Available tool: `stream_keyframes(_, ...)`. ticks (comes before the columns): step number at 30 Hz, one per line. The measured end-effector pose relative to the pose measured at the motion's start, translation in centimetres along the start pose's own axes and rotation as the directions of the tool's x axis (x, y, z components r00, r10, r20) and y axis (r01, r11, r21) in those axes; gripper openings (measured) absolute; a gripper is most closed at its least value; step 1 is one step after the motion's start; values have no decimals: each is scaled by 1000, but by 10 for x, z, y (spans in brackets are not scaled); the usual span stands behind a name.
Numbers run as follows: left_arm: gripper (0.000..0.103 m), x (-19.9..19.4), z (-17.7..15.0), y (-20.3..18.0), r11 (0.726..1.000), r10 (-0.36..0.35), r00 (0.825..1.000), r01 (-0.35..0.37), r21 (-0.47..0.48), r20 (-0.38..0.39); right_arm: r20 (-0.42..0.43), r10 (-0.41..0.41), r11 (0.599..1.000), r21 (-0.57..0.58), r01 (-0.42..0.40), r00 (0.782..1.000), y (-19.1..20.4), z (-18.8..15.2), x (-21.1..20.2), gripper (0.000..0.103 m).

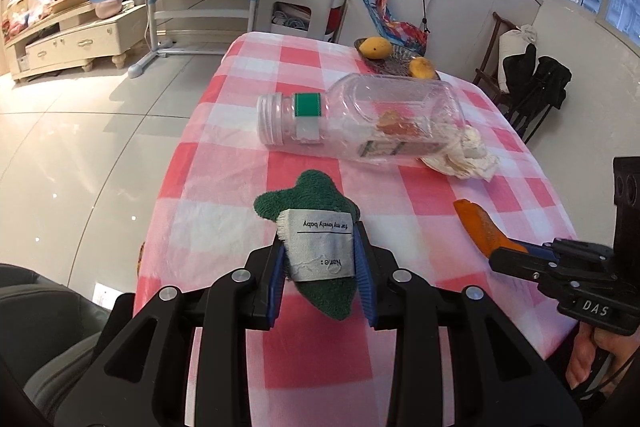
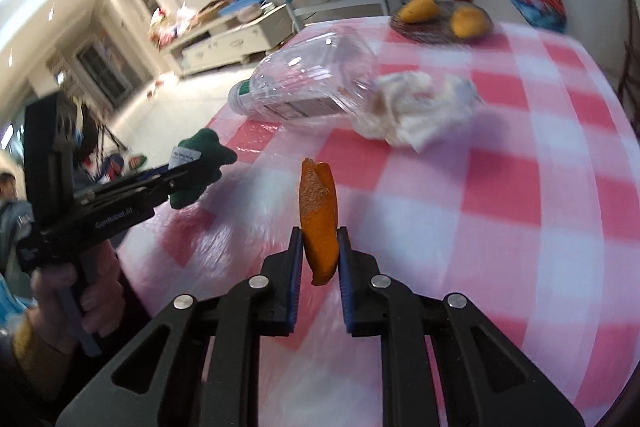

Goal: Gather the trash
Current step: 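Carry the sponge and sausage over the bucket and open the right tool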

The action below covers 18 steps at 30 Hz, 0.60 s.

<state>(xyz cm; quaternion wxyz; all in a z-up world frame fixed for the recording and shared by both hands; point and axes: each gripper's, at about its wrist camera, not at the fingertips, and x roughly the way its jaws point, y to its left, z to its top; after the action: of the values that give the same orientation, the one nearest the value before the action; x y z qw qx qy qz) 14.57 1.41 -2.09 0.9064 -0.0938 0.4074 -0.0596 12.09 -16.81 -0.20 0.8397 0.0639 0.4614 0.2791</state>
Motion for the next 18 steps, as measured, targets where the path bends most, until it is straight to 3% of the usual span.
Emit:
stream_keyframes(7, 30, -19, -22, -11, 1000, -14, 1000, 14, 5, 0, 51, 53, 996, 71, -56, 997, -3, -7, -16, 17)
stream_keyframes(18, 30, -54, -54, -26, 999, -26, 1000, 26, 23, -3, 80, 118, 989, 82, -124, 990, 11, -40, -39, 17)
